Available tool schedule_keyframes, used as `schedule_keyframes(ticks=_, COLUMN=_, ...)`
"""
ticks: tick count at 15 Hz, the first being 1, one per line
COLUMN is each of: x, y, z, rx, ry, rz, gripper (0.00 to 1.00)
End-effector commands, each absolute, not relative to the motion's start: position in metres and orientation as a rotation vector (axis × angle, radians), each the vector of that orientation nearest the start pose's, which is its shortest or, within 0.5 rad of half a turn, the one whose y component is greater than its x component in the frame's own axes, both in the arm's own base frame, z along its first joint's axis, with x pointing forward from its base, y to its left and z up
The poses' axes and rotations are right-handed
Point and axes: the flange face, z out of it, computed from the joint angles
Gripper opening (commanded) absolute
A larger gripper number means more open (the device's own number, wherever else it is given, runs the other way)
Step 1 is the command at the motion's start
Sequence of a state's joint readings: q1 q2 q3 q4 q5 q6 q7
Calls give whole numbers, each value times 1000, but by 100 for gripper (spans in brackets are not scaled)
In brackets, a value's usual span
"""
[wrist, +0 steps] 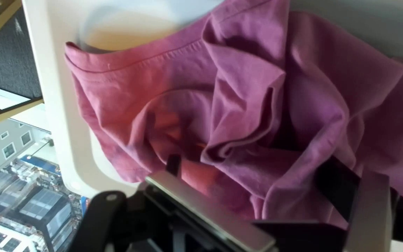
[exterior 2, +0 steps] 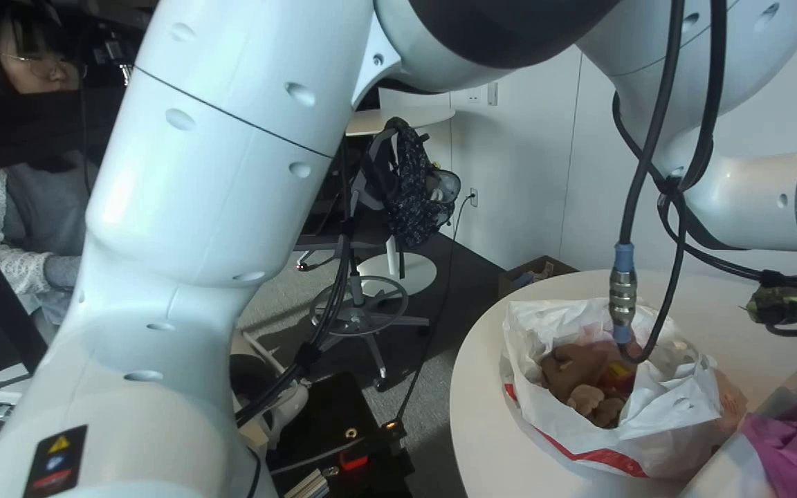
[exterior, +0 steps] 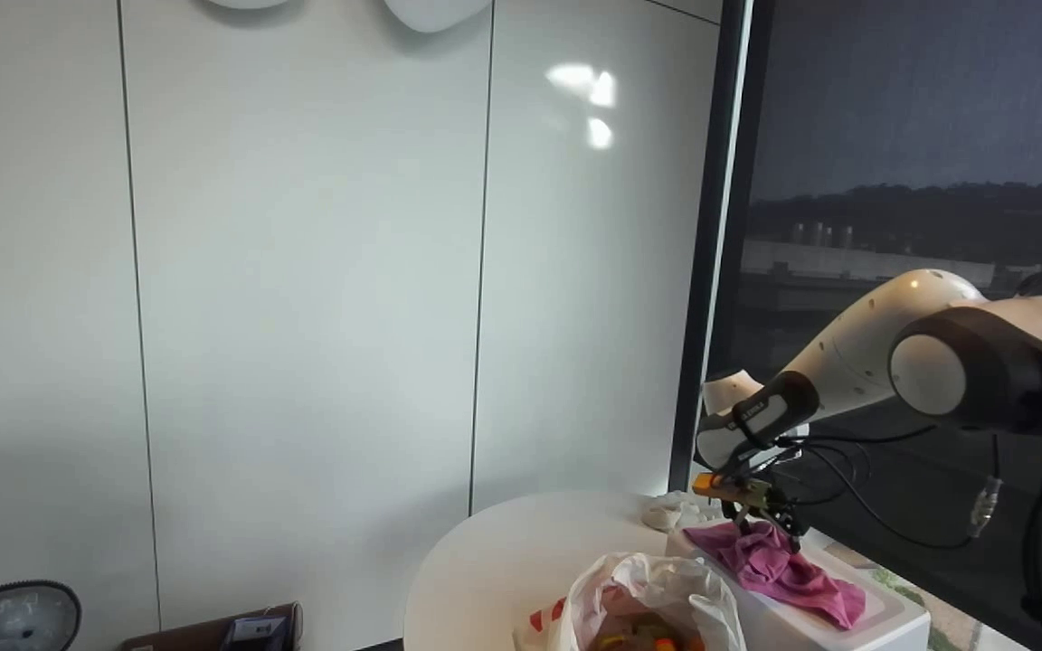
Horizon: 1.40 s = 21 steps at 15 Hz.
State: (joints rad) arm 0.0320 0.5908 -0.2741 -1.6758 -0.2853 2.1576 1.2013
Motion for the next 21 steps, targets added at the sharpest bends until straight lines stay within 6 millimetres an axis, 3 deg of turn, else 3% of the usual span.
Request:
schedule_keyframes(ticks=1, x=660, y=-174, z=247, rx=-2807, ry=2048, rz=-167, gripper=100)
schedule_keyframes(ticks=7, x=653, y=-185, z=219, rx=-2740, ry=2063, rz=-123, gripper=100)
schedule_keyframes(ticks=9, x=653, y=-185, z=218, rx=-2725, ry=2061, rz=-117, gripper=74)
schedule_keyframes(ticks=13, x=653, y=-184, z=224, rx=-2694, ry=2063, rz=-120, gripper=43)
schedule_keyframes(ticks=18, x=655, y=-183, z=244, rx=-2657, ry=2065, rz=-143, gripper=8)
schedule_keyframes(ticks=19, x=655, y=-183, z=246, rx=-2651, ry=2067, rz=-140, gripper=2)
schedule_keyframes(ticks=21, x=655, y=-183, z=254, rx=-2624, ry=2075, rz=-145, gripper=3)
